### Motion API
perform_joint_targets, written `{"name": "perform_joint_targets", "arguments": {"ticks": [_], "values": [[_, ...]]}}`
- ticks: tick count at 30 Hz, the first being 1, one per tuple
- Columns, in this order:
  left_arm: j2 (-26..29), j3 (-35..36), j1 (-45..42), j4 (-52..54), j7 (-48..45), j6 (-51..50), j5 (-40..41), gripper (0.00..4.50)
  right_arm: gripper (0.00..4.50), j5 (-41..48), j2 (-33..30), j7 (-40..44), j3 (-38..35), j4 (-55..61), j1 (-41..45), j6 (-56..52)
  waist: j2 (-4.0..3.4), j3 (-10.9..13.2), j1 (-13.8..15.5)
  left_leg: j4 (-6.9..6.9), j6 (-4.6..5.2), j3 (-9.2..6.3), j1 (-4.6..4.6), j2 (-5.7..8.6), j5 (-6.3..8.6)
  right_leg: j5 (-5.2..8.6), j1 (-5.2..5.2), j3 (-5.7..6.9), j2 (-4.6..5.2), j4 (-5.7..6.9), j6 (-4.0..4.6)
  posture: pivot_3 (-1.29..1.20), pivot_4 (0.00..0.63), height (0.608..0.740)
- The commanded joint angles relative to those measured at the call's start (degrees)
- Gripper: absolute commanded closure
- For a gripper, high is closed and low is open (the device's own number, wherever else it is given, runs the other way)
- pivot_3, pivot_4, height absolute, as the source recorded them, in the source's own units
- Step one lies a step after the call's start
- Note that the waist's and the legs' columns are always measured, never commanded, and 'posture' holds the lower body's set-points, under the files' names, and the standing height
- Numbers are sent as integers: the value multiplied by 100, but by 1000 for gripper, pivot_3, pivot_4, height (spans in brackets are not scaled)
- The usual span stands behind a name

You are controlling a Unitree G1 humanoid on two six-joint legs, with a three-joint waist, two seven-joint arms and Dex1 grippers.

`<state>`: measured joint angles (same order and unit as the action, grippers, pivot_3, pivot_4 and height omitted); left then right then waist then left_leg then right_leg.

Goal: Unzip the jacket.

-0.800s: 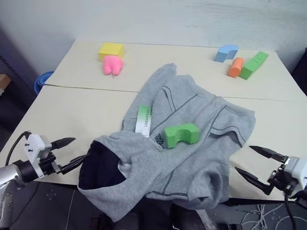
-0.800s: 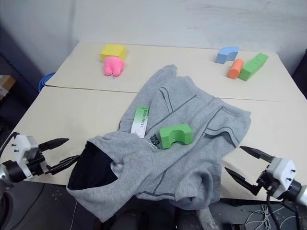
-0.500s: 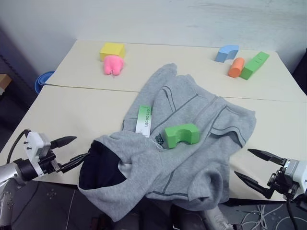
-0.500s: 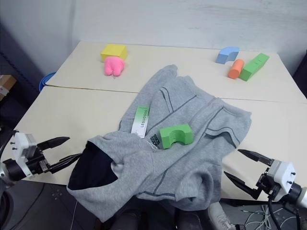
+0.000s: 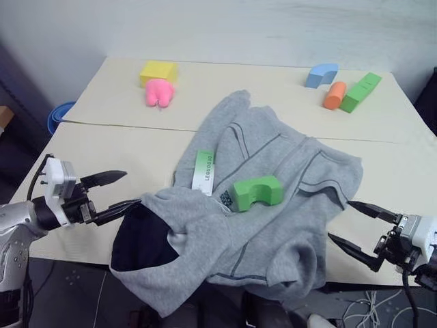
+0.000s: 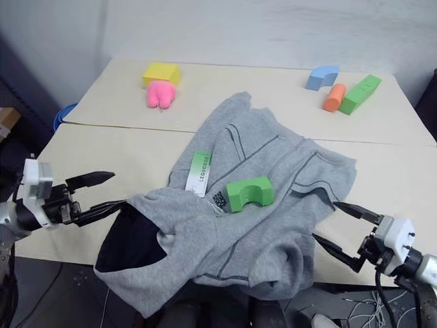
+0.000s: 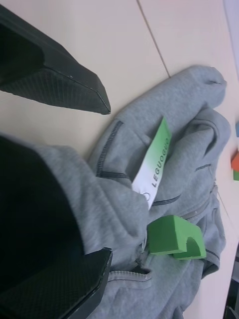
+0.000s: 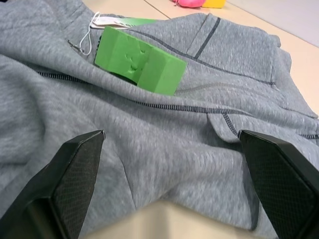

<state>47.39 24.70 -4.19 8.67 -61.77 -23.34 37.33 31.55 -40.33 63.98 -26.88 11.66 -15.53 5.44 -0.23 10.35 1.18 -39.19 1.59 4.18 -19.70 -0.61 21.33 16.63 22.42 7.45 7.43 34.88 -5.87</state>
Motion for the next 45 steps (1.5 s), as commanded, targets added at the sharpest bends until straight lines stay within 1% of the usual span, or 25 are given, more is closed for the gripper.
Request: {"name": "perform_joint_targets", "arguments": {"ticks": [1,4,7,9,11,12,14,15,18,21,22,24,26,28,29,30,31,34,36,38,39,41,42,43,45], "values": [[-5,-106,-125,386,8,-348,388,0,14,378,-583,-86,366,748,614,-897,-5,3,-56,0,0,5,1,0,0,0,1,-4,0,0,0,0,150,740],[-75,-341,-247,481,-33,-511,501,0,14,622,-1298,-183,1265,1026,1958,-2405,-9,6,-125,-2,1,11,5,-6,-2,0,4,-11,2,9,0,0,150,740],[-234,-623,-417,467,-45,-448,438,0,14,211,-1486,-138,2260,667,3384,-3212,-11,7,-138,-2,-4,10,6,-9,-3,3,7,-9,0,11,6,0,150,740],[-332,-766,-523,464,-31,-434,407,0,14,-282,-1458,-43,2936,266,4195,-3528,-9,7,-125,-3,-5,8,-2,-8,-3,4,14,-5,0,11,7,0,150,740],[-436,-939,-613,483,-7,-402,355,0,14,-919,-1274,190,3752,-344,5092,-3659,-9,7,-112,-6,-4,0,-17,-2,-3,4,20,7,1,10,7,0,150,740],[-486,-1015,-631,502,-5,-398,343,0,14,-1202,-1073,222,4139,-704,5583,-3802,-10,8,-131,-15,-2,-5,-35,3,-3,4,29,13,0,9,7,0,150,740],[-558,-1110,-623,531,7,-371,304,0,14,-1485,-688,402,4606,-1311,6276,-3936,-10,8,-140,-39,3,-9,-68,9,-4,2,52,20,-15,16,4,0,150,740],[-594,-1140,-605,547,16,-363,297,0,14,-1594,-505,504,4775,-1630,6546,-3988,-10,8,-145,-45,3,-9,-70,8,-4,2,55,20,-20,20,4,0,150,740],[-700,-1223,-496,580,25,-250,224,0,14,-2276,-103,890,5373,-2684,7227,-3462,-10,8,-133,-48,3,-18,-77,5,-4,2,57,30,-27,23,4,0,150,740],[-772,-1264,-397,608,35,-167,180,0,14,-2496,62,1680,5829,-3323,7618,-3686,-11,8,-122,-56,4,-23,-85,8,-4,2,58,32,-26,23,3,0,150,740],[-798,-1270,-374,609,39,-134,168,0,190,-2604,52,2019,6007,-3505,7714,-3682,-11,8,-120,-59,4,-29,-90,9,-3,1,58,33,-26,23,2,0,150,740],[-834,-1276,-348,611,46,-95,150,0,576,-2736,87,2390,6146,-3774,7845,-3598,-11,8,-124,-70,5,-37,-97,9,-3,1,58,37,-26,25,1,0,150,740],[-864,-1274,-319,611,59,-60,137,0,1226,-2551,187,2676,6055,-3843,7923,-3756,-11,8,-144,-76,6,-40,-101,8,-3,0,58,39,-26,25,1,0,150,740],[-889,-1279,-283,625,74,-30,130,0,1884,-2380,241,2777,5809,-3731,7892,-3852,-11,9,-150,-77,5,-40,-101,5,-3,0,58,39,-27,27,0,0,150,740],[-895,-1281,-267,638,83,-21,130,0,2105,-2332,242,2774,5716,-3666,7862,-3860,-13,10,-158,-78,5,-40,-100,3,-2,0,58,39,-28,30,0,0,150,740],[-907,-1280,-248,657,97,-15,133,0,2283,-2214,229,2567,5457,-3530,7769,-3906,-14,10,-160,-79,4,-40,-100,2,-2,0,59,39,-29,32,0,0,150,740],[-920,-1277,-231,669,112,-10,136,0,2358,-2035,115,2477,5175,-3273,7598,-3841,-14,10,-156,-79,4,-40,-100,2,-2,0,60,39,-29,32,0,0,150,740],[-933,-1271,-174,711,139,13,150,0,2381,-1751,-110,2264,4567,-2671,7178,-3758,-14,10,-122,-80,2,-42,-100,3,-1,0,60,39,-27,33,0,0,150,740],[-930,-1265,-142,711,134,38,158,0,2382,-1357,-319,1866,3670,-2077,6738,-3842,-13,11,-89,-82,2,-50,-106,8,0,0,59,44,-22,31,0,0,150,740],[-918,-1251,-142,699,125,59,163,0,2382,-1110,-857,1348,2556,-1575,6237,-4308,-15,11,-34,-88,5,-56,-118,14,0,-2,61,48,-16,29,-4,0,150,740],[-913,-1246,-142,699,125,66,168,0,2382,-1088,-1077,1164,2245,-1427,6054,-4486,-15,12,-4,-90,6,-62,-130,17,-1,-3,67,54,-13,27,-6,0,150,740],[-922,-1273,-189,734,154,72,170,0,2382,-1464,-1821,645,1551,-1422,5267,-4708,-16,12,52,-92,16,-62,-152,40,-5,-5,93,52,3,40,-8,0,150,740],[-922,-1279,-199,752,159,76,173,0,2382,-1566,-2037,449,1357,-1413,4976,-4766,-15,12,67,-91,18,-66,-153,47,-7,-5,95,52,8,48,-8,0,150,740],[-936,-1305,-231,798,173,67,190,0,2382,-1830,-2257,131,1078,-1538,4470,-4694,-14,11,73,-90,20,-66,-152,51,-6,-5,94,52,10,49,-8,0,150,740],[-964,-1381,-306,914,185,54,222,0,2382,-2200,-2364,-517,616,-1739,3608,-4550,4,0,52,-85,25,-59,-150,53,-8,-5,91,50,11,45,-10,0,150,740]]}}
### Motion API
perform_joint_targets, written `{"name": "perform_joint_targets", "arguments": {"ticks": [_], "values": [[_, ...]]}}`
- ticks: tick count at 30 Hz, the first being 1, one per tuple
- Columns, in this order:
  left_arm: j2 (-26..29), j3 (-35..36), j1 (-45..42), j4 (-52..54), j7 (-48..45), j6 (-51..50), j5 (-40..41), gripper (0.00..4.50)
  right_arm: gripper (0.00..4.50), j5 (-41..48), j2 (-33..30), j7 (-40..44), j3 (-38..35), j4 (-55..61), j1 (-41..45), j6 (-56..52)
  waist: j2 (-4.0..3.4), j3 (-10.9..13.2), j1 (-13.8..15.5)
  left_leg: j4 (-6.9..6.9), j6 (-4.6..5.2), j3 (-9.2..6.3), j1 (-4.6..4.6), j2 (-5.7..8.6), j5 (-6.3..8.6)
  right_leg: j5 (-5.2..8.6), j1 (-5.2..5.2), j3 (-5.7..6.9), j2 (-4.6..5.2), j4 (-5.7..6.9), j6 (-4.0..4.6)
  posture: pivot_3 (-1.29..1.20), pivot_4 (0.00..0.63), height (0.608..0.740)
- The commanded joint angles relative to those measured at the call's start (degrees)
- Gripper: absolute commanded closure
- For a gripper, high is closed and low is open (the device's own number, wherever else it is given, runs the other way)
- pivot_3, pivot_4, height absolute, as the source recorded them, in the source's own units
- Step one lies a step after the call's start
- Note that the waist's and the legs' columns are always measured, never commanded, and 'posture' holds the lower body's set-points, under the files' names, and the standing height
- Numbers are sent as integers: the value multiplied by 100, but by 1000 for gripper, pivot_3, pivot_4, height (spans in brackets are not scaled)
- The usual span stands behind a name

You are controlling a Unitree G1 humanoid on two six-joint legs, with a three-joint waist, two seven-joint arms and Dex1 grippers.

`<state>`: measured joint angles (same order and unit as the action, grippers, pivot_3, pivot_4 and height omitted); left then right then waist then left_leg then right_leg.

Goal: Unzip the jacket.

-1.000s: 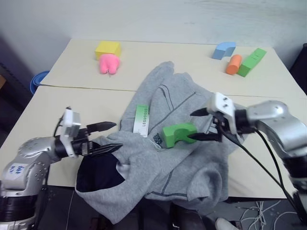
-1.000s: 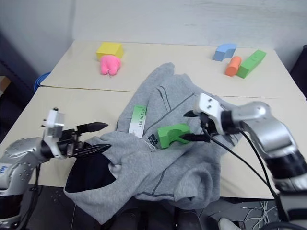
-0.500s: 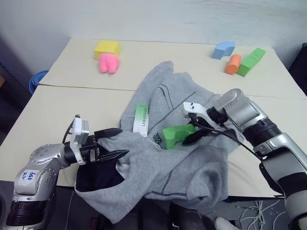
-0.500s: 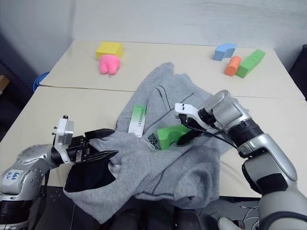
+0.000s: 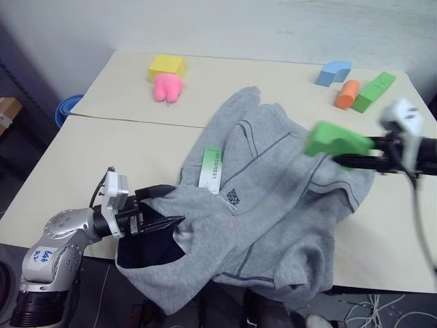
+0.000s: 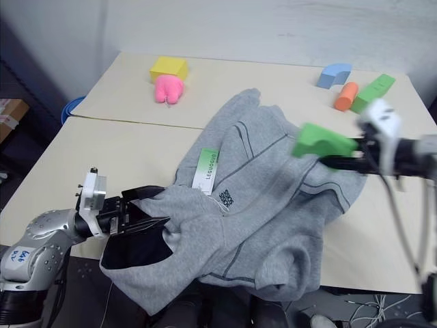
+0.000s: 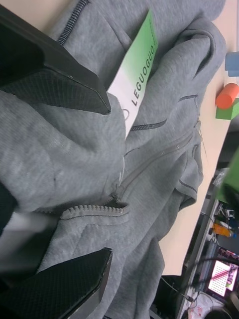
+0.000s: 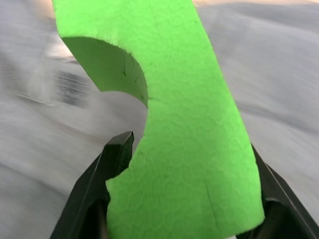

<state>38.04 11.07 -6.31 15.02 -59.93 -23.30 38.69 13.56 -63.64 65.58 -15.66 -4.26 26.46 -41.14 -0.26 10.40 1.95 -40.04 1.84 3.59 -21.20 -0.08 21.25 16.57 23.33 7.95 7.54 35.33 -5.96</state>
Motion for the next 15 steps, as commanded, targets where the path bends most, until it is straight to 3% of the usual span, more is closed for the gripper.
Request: {"name": "perform_joint_targets", "arguments": {"ticks": [1,7,8,13,15], "values": [[-37,-55,-127,329,-1,44,96,0,2382,-500,46,-1005,-716,-304,-852,208,7,-4,-37,0,0,9,7,-1,0,-1,-2,-4,-1,1,-2,0,150,740],[45,-434,-333,598,-141,-6,-13,0,2382,-905,501,-2544,-1074,-2107,-1126,2658,-12,3,-196,10,5,73,51,-2,-12,-7,0,-20,-3,20,-13,0,150,740],[86,-531,-331,674,-204,-7,-49,0,1667,-893,514,-2596,-1048,-2440,-1085,2942,-13,3,-211,19,5,83,64,-2,-13,-7,-4,-30,-3,21,-13,0,150,740],[338,-837,-182,1163,-457,-216,54,0,134,-892,201,-2259,-854,-3561,-956,4100,-16,5,-216,38,4,96,80,-9,-13,-6,-6,-41,-8,14,-12,0,150,740],[515,-834,-49,1379,-596,-358,196,0,25,-826,55,-1973,-873,-3595,-994,4523,-34,12,-216,37,5,96,79,-9,-13,-6,-6,-45,-8,10,-12,0,150,740]]}}
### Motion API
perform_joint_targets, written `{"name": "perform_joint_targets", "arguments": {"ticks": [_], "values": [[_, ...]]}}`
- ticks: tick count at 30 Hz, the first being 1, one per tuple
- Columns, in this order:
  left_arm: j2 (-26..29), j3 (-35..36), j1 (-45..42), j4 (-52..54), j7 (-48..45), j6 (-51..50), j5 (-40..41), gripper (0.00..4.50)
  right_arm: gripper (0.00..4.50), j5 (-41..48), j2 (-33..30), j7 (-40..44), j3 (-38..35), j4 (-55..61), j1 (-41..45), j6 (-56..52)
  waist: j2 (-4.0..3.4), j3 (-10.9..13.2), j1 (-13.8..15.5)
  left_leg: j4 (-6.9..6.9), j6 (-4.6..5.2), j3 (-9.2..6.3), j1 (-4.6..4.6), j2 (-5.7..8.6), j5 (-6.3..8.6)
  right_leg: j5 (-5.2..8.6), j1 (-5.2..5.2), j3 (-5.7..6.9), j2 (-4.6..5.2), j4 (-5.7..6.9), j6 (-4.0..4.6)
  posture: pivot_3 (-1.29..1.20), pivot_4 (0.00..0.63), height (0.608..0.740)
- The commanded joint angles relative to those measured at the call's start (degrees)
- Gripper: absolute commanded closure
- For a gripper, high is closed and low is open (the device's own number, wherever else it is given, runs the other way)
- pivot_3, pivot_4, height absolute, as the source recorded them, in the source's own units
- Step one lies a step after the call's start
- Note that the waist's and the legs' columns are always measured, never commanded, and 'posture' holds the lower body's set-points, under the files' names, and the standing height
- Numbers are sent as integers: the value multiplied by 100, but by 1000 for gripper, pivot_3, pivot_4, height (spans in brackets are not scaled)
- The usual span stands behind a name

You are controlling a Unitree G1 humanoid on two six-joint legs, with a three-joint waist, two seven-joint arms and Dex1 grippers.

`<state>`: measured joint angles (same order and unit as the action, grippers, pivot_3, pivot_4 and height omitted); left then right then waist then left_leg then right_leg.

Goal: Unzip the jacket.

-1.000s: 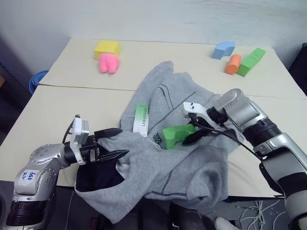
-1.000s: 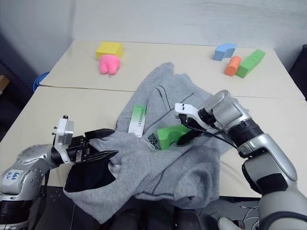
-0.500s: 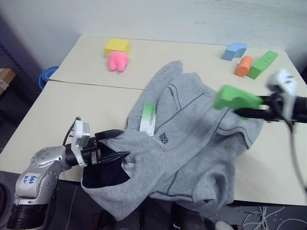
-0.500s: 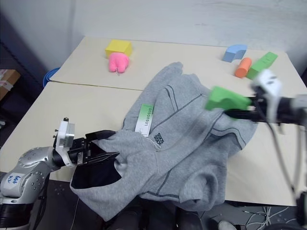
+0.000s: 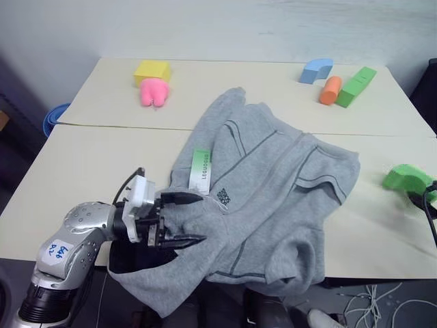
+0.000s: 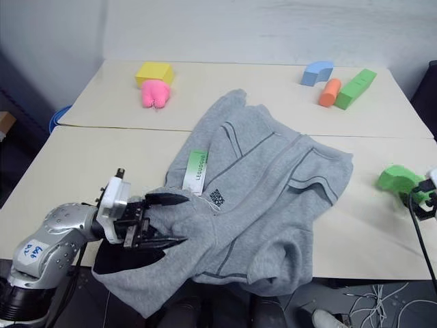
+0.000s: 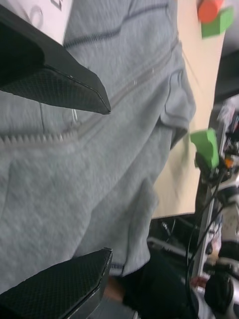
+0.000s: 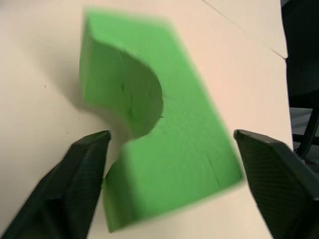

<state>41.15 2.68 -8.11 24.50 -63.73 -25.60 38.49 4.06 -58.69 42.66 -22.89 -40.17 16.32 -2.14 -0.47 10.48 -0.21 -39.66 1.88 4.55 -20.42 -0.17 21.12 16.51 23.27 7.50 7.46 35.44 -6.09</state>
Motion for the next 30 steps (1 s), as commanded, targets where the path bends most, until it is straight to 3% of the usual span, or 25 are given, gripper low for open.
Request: {"name": "perform_joint_targets", "arguments": {"ticks": [1,4,7,14,23,26,30], "values": [[292,42,175,521,-264,-203,310,0,25,200,-493,531,-190,21,-23,915,-29,12,0,0,0,0,0,1,0,0,0,-2,1,0,0,0,150,740],[548,176,231,694,-296,-473,542,0,25,891,-455,1633,-435,459,-296,1524,-37,15,6,-1,1,-1,1,-4,0,0,-2,-25,1,-1,0,0,150,740],[773,99,415,862,-454,-195,210,0,25,1784,-166,2490,-710,1681,-983,1354,-39,16,21,-4,-1,-22,10,-13,0,0,-33,-27,-5,-21,1,0,150,740],[766,-398,894,617,-579,1081,-1064,0,25,2592,652,2353,-629,4783,-2534,418,-45,19,123,-1,-8,-62,21,-13,9,0,-77,1,-3,-59,1,0,150,740],[209,-1232,820,-448,473,2397,-3087,0,25,2567,1027,2202,-577,5544,-3060,201,-45,19,185,-1,4,-66,21,3,11,-1,-80,6,1,-65,-1,0,150,740],[-40,-1056,730,-529,624,2362,-2829,0,25,2605,1071,2189,-650,5596,-3206,188,-44,19,189,-2,7,-69,22,2,11,-1,-81,8,6,-66,-2,0,150,740],[44,-722,717,-406,266,1981,-2058,0,25,2645,1116,2151,-656,5670,-3330,159,-44,19,175,-3,8,-69,22,-3,10,-2,-81,7,15,-54,-3,0,150,740]]}}
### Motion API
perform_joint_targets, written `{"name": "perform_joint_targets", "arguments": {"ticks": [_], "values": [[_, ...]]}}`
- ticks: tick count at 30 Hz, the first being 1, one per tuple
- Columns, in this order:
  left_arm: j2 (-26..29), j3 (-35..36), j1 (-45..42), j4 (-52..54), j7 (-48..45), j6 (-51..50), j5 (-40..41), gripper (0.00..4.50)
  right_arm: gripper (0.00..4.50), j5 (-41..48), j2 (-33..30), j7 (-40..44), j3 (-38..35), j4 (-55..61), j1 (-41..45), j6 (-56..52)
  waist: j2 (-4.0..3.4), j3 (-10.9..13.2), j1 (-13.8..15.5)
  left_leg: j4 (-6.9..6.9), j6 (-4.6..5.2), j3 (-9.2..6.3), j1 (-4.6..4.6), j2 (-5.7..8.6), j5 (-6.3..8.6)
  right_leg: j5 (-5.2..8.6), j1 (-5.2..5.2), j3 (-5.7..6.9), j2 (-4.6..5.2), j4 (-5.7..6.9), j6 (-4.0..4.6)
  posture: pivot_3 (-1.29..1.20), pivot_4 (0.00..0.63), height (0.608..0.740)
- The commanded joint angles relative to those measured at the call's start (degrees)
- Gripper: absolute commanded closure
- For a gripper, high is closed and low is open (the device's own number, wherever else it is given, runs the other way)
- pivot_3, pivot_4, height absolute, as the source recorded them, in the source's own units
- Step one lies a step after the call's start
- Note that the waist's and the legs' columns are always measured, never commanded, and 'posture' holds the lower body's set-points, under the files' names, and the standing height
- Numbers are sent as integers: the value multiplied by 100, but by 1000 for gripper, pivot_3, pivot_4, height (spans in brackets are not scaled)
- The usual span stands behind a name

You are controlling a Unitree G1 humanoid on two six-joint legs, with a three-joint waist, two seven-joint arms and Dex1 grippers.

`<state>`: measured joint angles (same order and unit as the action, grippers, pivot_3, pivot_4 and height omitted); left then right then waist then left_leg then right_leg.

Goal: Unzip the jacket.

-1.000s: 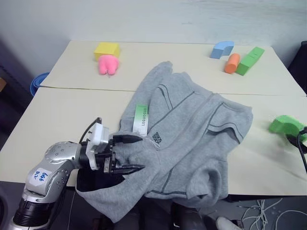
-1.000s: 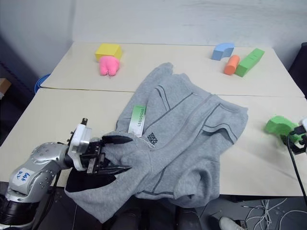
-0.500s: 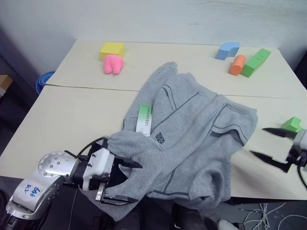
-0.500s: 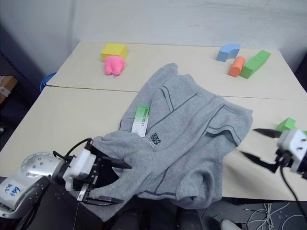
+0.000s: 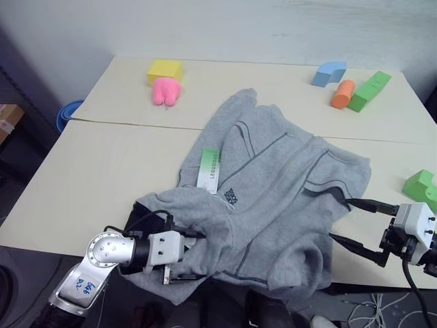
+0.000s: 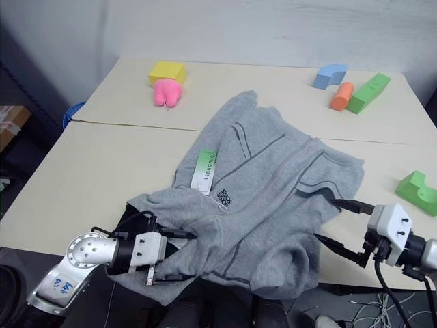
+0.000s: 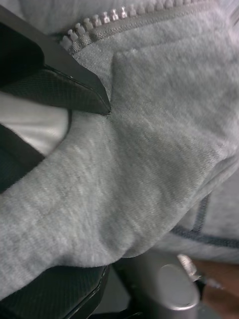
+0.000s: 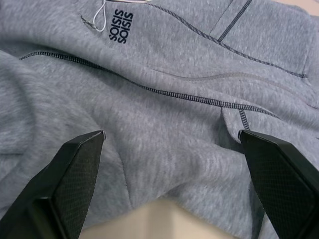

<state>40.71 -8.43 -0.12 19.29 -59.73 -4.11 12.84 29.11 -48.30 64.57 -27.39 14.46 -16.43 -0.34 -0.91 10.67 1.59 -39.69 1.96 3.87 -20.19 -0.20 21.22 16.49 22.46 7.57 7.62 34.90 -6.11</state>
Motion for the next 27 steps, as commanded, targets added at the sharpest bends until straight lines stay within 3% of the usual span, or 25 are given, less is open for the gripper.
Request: {"name": "perform_joint_targets", "arguments": {"ticks": [1,6,11,15,20,26,27], "values": [[162,454,-105,53,-208,-153,542,0,25,149,88,-52,-202,225,-69,-33,0,0,-10,0,0,0,0,-1,0,0,0,0,2,0,0,0,150,740],[440,837,-323,-336,-648,-308,1007,0,25,207,133,-106,-172,315,-86,-146,0,0,-14,0,0,0,1,1,0,0,0,2,-8,2,0,0,150,740],[613,897,-681,-822,-756,-53,733,0,25,198,158,-140,-129,348,-20,-198,0,0,-6,-1,0,-1,1,5,0,0,0,5,-10,5,0,0,150,740],[608,817,-793,-1058,-814,178,575,902,0,240,206,-226,-76,455,46,-274,0,0,-12,0,0,0,0,6,0,0,1,6,-11,5,0,0,150,740],[574,777,-598,-610,-927,-277,949,2543,0,311,260,-370,23,676,121,-438,0,0,-16,0,0,0,0,5,0,0,2,4,-11,6,0,0,150,740],[641,740,-475,-543,-810,-492,752,4486,0,276,332,-433,84,740,190,-491,0,0,-6,0,0,-2,0,6,0,0,1,4,-10,6,0,0,150,740],[650,735,-486,-555,-796,-490,700,4486,0,275,337,-436,87,740,198,-493,0,0,-7,0,0,-2,0,7,0,0,1,4,-10,6,0,0,150,740]]}}
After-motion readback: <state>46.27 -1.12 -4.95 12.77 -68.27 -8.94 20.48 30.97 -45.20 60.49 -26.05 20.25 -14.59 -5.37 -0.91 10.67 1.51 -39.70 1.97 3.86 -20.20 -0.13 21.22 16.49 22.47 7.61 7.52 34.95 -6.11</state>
